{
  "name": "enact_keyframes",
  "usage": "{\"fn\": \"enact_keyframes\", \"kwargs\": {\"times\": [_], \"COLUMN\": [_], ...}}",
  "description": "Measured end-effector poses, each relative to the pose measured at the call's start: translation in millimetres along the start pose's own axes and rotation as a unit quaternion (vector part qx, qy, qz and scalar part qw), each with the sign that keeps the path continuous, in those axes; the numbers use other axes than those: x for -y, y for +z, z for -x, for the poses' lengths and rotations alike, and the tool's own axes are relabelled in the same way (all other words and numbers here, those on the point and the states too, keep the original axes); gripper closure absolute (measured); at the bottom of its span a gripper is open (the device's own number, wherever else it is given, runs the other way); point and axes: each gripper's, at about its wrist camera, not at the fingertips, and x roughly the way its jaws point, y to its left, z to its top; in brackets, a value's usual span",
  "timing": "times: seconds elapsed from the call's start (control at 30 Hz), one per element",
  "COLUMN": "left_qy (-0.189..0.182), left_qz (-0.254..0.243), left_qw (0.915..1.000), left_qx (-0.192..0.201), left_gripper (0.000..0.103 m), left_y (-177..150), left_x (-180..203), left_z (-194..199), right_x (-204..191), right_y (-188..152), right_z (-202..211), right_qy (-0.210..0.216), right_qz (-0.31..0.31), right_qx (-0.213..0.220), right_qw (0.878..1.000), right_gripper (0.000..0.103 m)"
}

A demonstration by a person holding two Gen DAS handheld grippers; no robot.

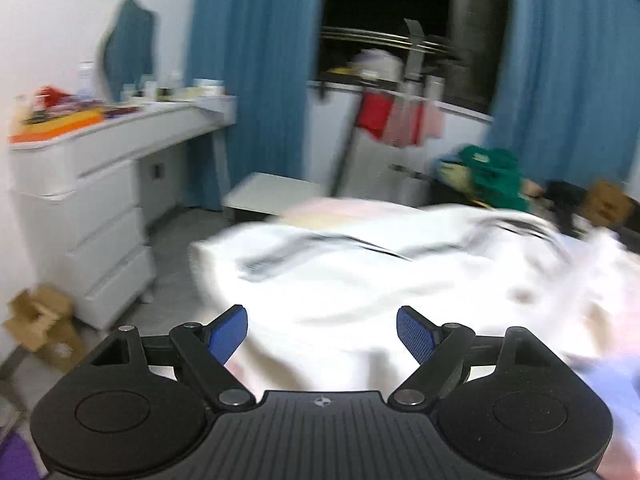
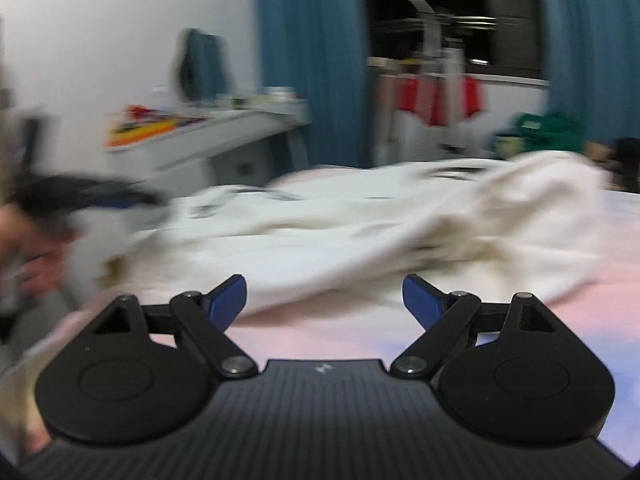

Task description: Fold clothes

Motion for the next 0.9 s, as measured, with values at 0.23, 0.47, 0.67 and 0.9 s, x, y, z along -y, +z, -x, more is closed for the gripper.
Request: {"fn": "enact_keyframes", "kwargs": {"times": [0.23, 0.47, 0.67, 0.9], "left_qy": [-0.059, -0.049, -0.033, -0.052], "left_qz": [-0.107, -0.170, -0.193, -0.130], "left_qw": [0.9923, 0.9838, 0.9807, 0.9901], "left_qx": [-0.020, -0.026, -0.006, 0.012], "left_gripper": [0.020, 0.022, 0.046, 0.089], "left_y": [-29.0, -60.3, -71.4, -50.6], "left_x": [132.1, 183.4, 182.4, 163.0], "left_z": [-16.5, -86.3, -107.1, -77.7], "right_x": [69.3, 87.2, 102.5, 123.8], "right_y": [6.9, -5.8, -16.7, 8.0], "right_z": [-9.4, -51.6, -87.7, -59.1], "right_qy": [-0.073, -0.076, -0.079, -0.139], "right_qz": [0.020, 0.053, 0.082, 0.030], "right_qx": [-0.008, -0.026, -0.041, -0.020], "right_qw": [0.997, 0.995, 0.993, 0.990], "right_gripper": [0.017, 0.016, 0.061, 0.090]}}
